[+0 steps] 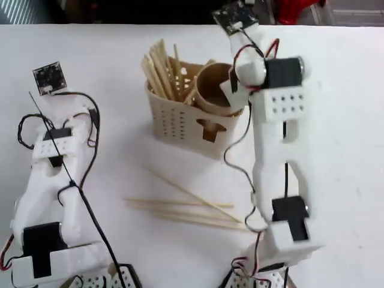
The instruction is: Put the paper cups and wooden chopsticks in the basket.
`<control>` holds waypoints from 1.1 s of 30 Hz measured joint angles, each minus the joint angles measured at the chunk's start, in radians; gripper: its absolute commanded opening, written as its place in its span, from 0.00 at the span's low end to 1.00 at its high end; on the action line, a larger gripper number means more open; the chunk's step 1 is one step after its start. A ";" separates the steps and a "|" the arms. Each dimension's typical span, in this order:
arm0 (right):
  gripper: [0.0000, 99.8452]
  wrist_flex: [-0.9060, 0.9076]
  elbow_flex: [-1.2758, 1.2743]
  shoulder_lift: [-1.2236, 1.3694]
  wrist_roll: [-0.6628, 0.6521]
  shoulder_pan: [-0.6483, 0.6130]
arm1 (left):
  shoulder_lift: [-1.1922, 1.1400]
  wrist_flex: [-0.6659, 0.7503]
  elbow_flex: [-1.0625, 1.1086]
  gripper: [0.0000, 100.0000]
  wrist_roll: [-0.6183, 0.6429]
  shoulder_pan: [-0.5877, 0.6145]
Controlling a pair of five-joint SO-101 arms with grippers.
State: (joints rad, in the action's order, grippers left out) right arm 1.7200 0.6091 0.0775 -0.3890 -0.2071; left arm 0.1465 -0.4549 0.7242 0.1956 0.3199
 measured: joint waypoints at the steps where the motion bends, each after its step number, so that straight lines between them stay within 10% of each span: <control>1: 0.26 0.000 0.000 -0.020 0.003 -0.015 | 0.000 0.000 0.000 0.11 0.000 0.000; 12: 0.25 0.000 0.000 -0.284 0.063 -0.107 | 0.000 0.000 0.000 0.11 -0.048 0.000; 18: 0.06 0.000 -0.114 -0.583 0.023 -0.203 | 0.000 0.000 0.000 0.11 -0.048 0.000; 33: 0.13 -0.413 -1.327 -0.681 -0.216 -0.694 | 0.000 0.000 0.000 0.11 -0.048 0.000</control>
State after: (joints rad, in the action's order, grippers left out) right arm 1.3073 -0.7181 -0.6038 -0.6053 -0.9007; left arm 0.1465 -0.4549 0.7242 0.1481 0.3199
